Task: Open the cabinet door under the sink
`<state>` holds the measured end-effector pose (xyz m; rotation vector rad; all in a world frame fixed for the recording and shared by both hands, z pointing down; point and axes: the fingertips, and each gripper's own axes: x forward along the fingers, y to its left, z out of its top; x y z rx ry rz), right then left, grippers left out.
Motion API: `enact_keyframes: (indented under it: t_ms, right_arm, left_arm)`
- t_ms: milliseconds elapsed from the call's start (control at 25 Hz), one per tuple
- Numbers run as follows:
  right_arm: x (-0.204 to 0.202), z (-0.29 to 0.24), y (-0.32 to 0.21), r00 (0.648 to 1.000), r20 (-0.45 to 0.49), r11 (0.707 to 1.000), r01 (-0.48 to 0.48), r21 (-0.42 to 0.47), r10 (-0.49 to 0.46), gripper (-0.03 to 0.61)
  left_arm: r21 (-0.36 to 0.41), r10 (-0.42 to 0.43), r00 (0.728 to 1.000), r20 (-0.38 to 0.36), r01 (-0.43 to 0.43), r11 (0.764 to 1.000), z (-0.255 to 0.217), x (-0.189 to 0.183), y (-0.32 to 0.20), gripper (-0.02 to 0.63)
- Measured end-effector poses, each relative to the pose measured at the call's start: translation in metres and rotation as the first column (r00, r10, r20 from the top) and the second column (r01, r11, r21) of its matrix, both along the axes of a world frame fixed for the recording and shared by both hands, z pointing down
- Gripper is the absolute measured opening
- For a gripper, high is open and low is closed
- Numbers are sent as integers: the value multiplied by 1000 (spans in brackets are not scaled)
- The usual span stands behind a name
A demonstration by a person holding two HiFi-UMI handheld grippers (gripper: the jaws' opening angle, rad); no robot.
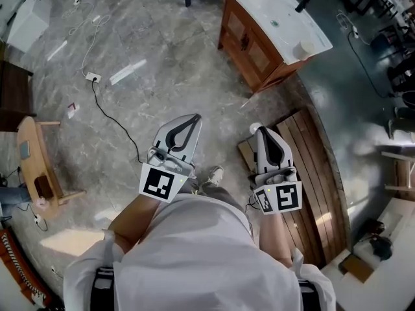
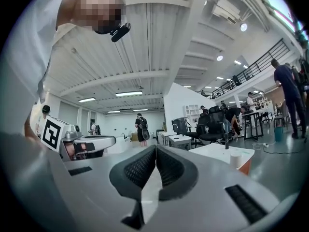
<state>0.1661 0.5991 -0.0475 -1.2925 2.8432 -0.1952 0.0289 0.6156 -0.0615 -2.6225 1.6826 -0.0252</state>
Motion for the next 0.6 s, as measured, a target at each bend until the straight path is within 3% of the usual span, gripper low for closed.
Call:
enact_keyframes:
  t_ms: [360,600]
  right_arm:
    - [-33,-3,-7,996,-48,997,-71,11,71,34]
    - [-39,15,-14,994,-76,997,-77,-31,74,34]
  left_arm:
    - [3,10,999,-35,-10,1000,9,-55,-11,6]
    - [-20,-15,997,-72,14,1000,28,-72,-35,6]
